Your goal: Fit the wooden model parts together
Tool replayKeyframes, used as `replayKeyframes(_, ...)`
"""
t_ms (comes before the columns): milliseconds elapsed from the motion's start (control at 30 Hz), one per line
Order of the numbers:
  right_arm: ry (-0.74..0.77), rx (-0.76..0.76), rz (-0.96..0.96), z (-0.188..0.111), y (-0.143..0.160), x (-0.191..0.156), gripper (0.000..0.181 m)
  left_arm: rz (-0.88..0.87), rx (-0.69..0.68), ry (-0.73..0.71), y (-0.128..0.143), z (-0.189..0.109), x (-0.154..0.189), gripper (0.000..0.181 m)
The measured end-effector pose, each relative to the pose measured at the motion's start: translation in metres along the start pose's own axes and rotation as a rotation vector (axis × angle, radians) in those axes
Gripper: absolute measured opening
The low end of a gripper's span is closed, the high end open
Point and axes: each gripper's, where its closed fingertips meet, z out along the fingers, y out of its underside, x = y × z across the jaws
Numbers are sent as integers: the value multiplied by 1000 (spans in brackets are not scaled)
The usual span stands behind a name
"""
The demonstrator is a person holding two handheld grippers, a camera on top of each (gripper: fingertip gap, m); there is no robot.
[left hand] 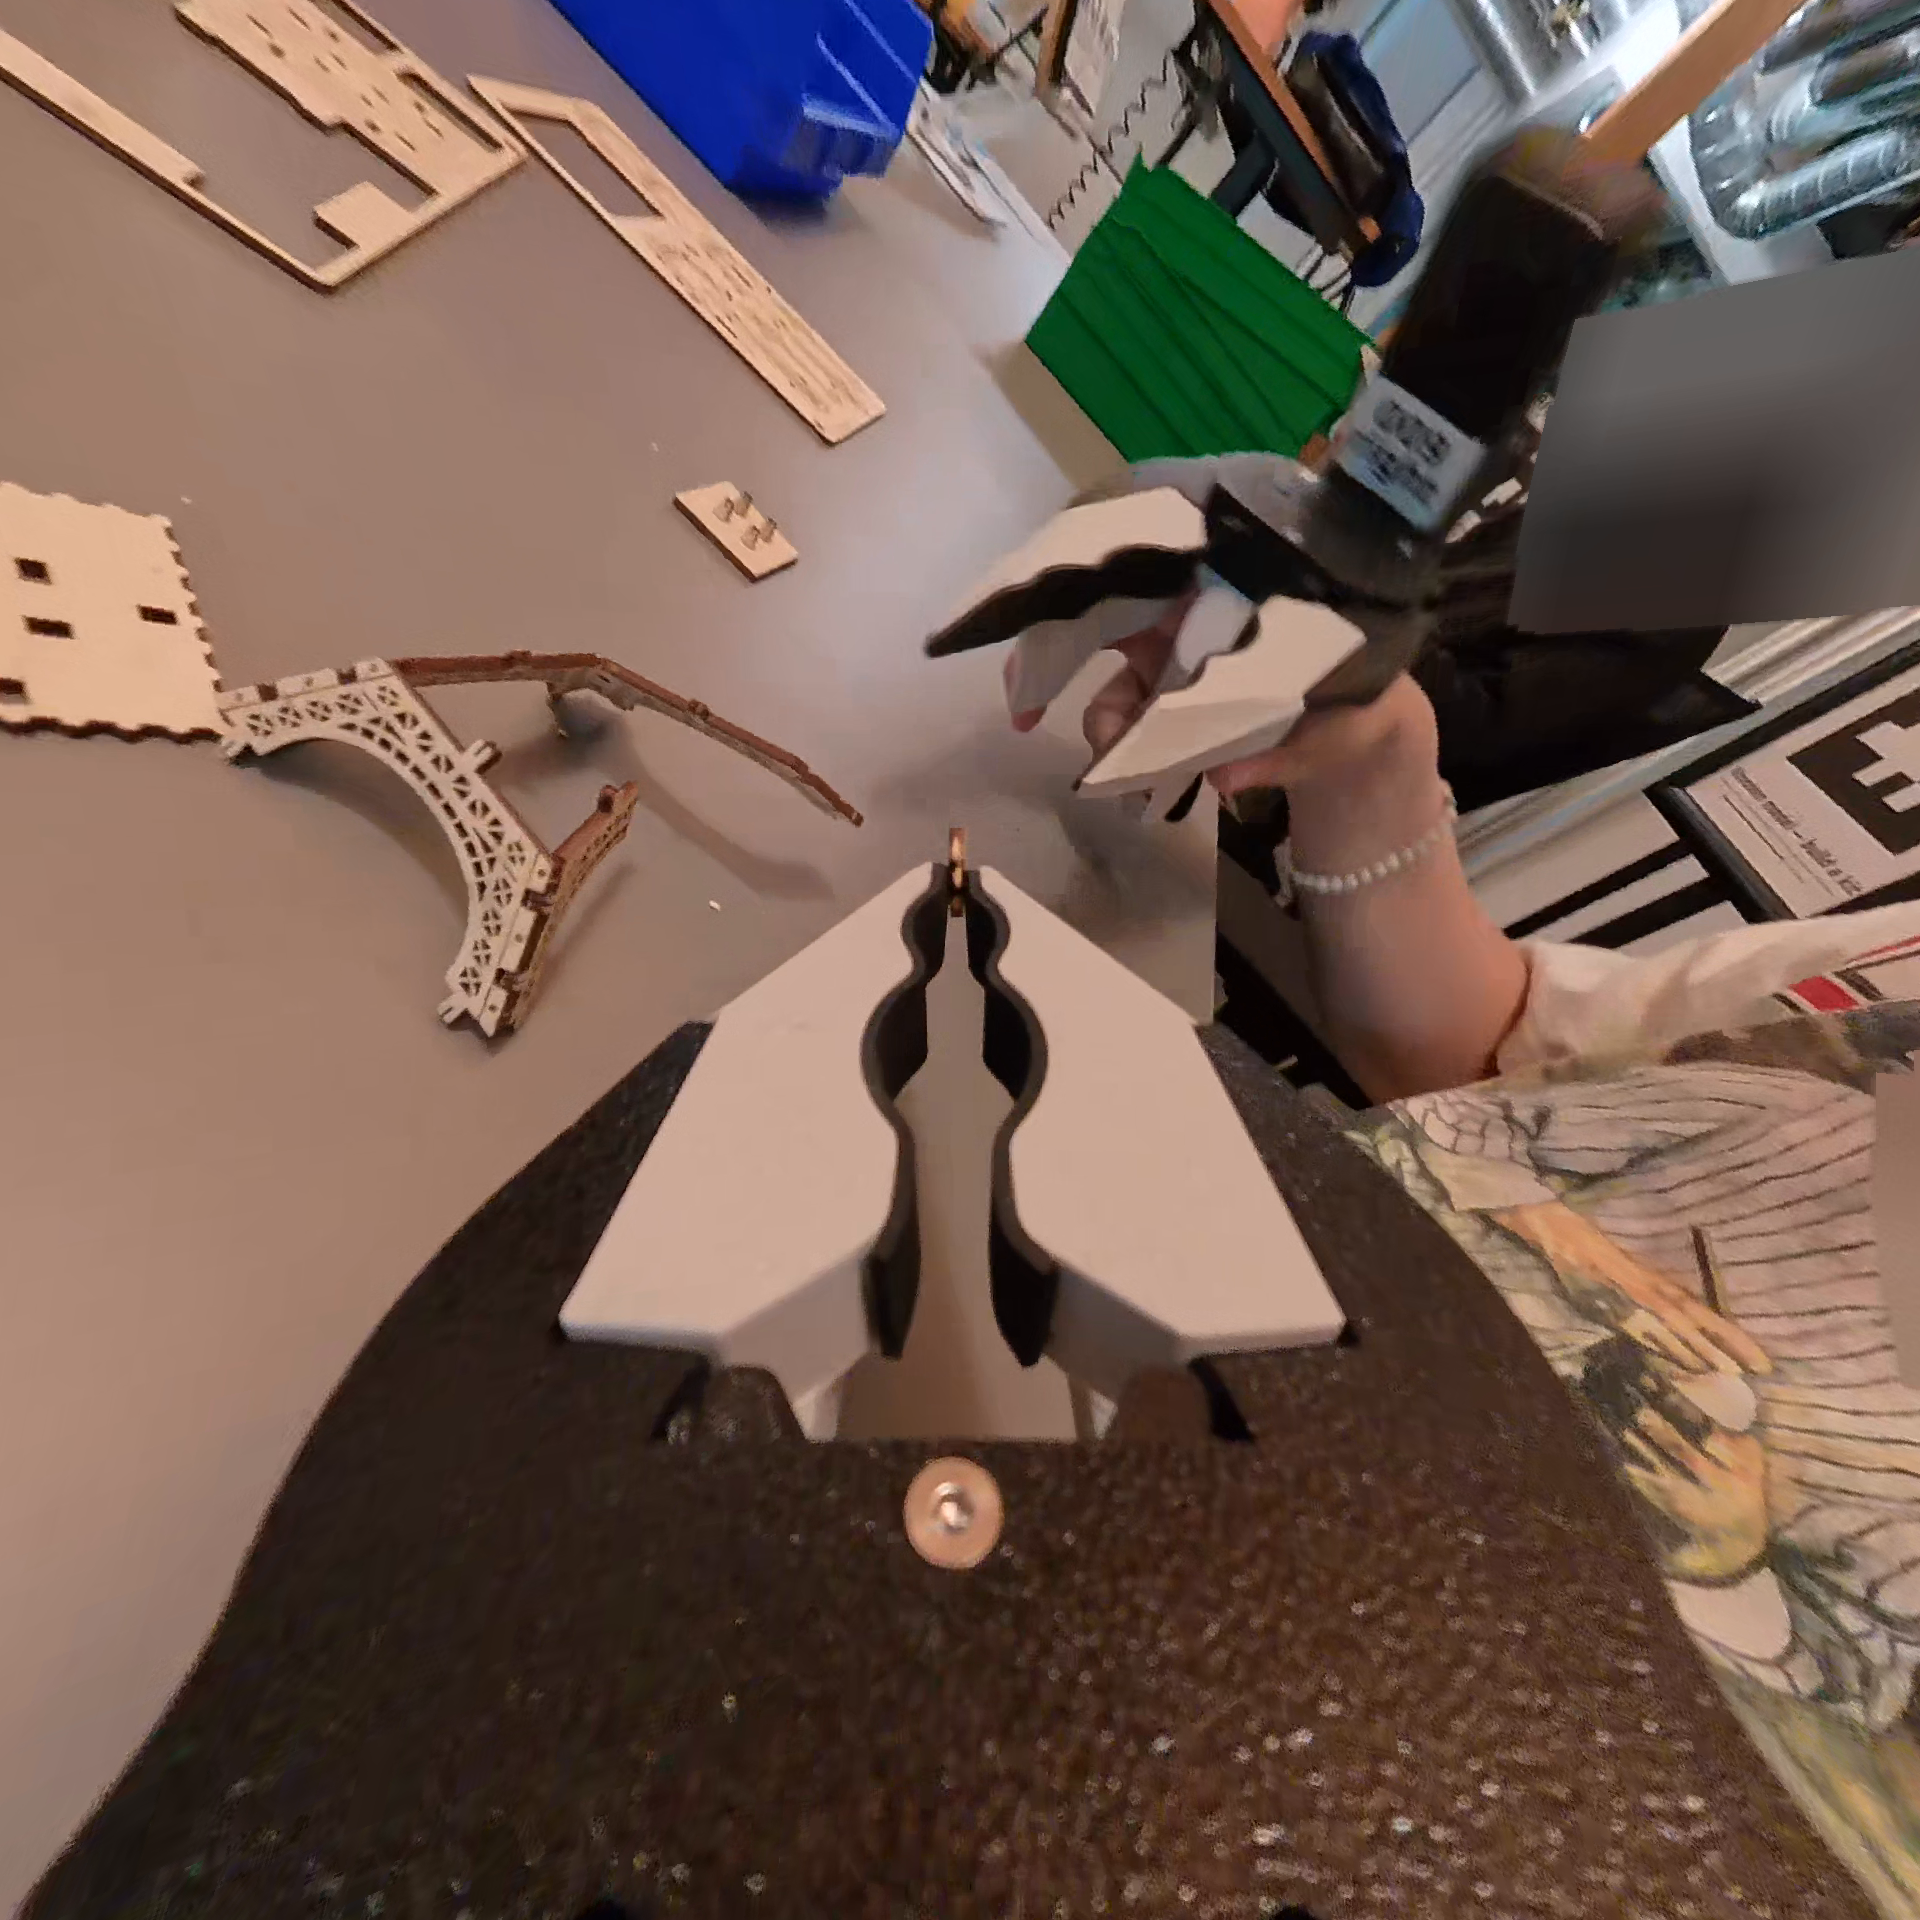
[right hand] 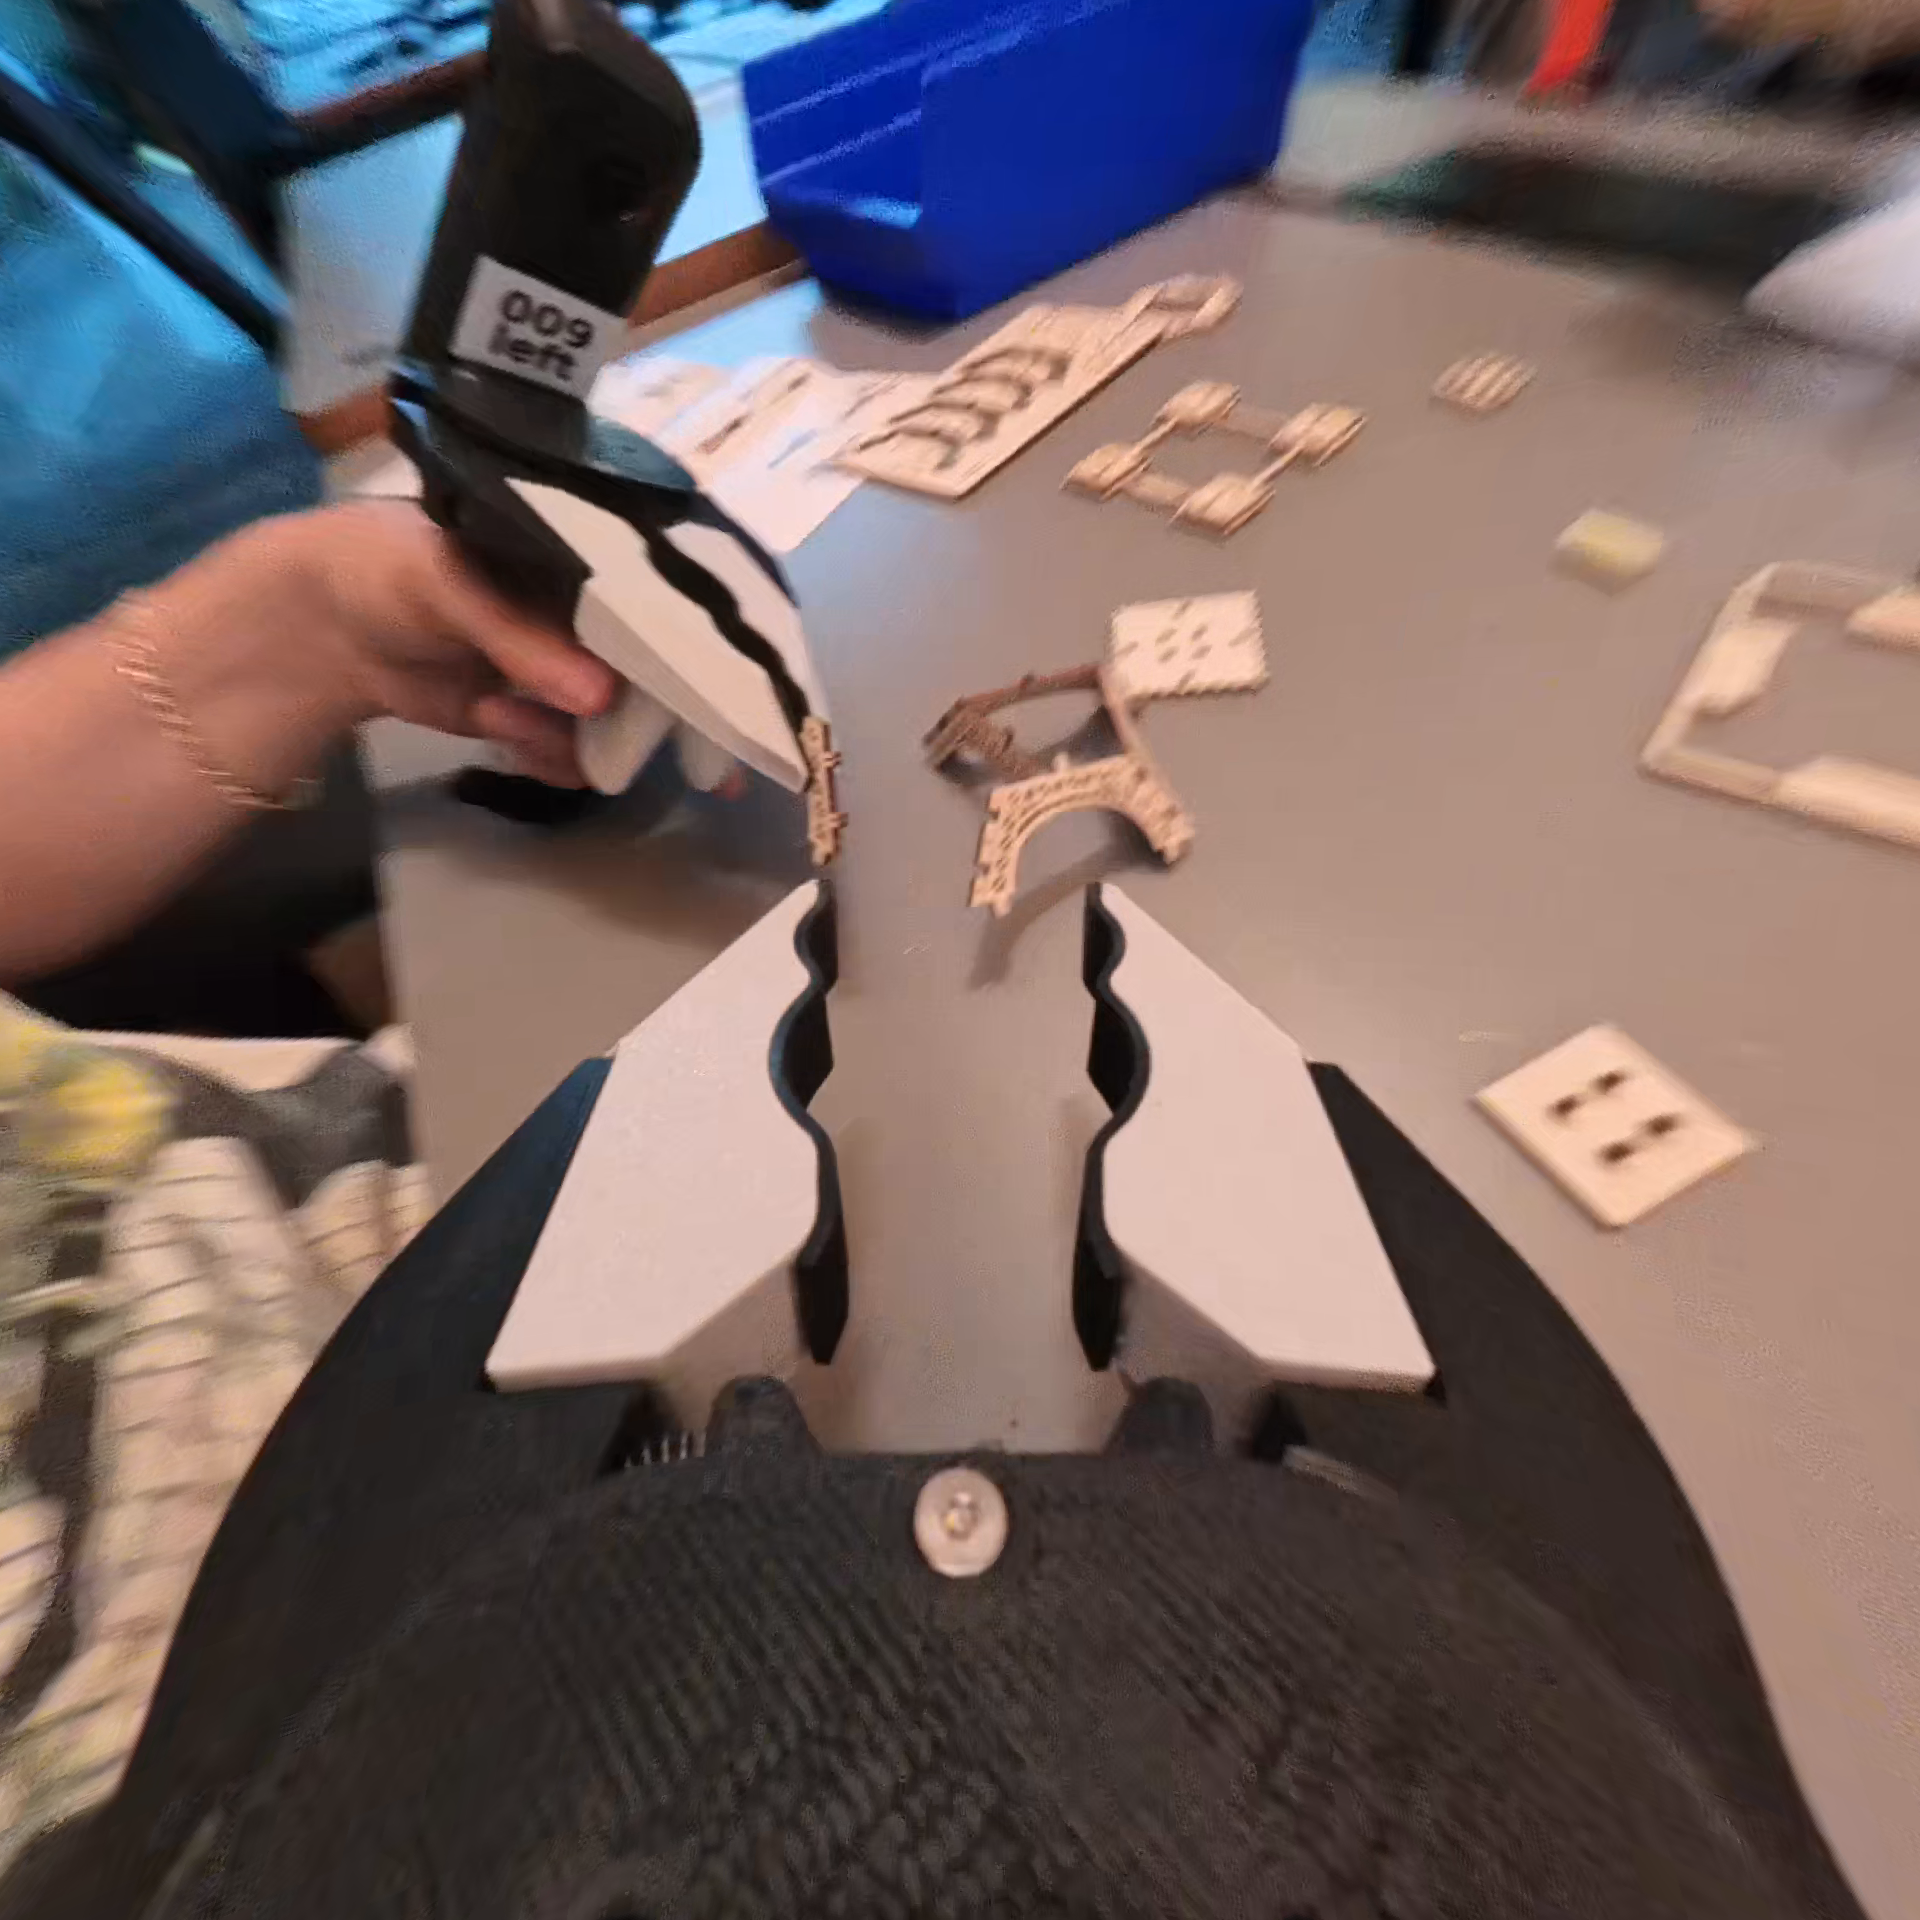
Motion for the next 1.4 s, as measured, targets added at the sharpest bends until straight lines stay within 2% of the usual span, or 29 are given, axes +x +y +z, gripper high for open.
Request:
replayKeyframes(67,-188,-45,182,4,6,-1,45,-32,-21,27,0,4,-3,0)
replayKeyframes(200,-412,-22,425,12,-2,10,31,-110,-29,69,-4,9,-11,0)
replayKeyframes(333,-470,-72,407,22,1,18,41,-176,-42,90,-5,12,-19,0)
replayKeyframes(433,-514,-84,345,24,0,7,49,-154,-67,85,-5,13,-21,0)
replayKeyframes(600,-401,-154,257,36,11,3,61,-64,-149,58,0,16,-24,0)
replayKeyframes(667,-306,-202,215,42,20,9,67,-80,-157,69,0,18,-24,0)
replayKeyframes(700,-295,-213,187,43,22,8,63,-92,-158,73,0,18,-25,0)
replayKeyframes(800,-246,-235,117,45,25,7,67,-110,-154,76,-1,18,-26,0)
replayKeyframes(867,-191,-220,67,45,24,10,75,-115,-151,76,-1,17,-26,0)
replayKeyframes(967,-115,-145,-21,39,14,3,73,-116,-132,64,-2,15,-26,0)
replayKeyframes(1033,-75,-82,-64,34,8,-8,65,-120,-119,69,-3,13,-22,0)
replayKeyframes(1067,-52,-63,-73,31,7,-12,55,-119,-110,73,-3,12,-20,0)
replayKeyframes(1167,6,-4,-9,22,3,-15,37,-105,-74,112,-7,9,-11,0)
replayKeyframes(1267,-35,47,123,19,1,-22,34,-78,-21,187,-13,7,4,0)
replayKeyframes(1400,-131,120,197,18,-3,-41,18,-44,25,239,-19,6,16,0)
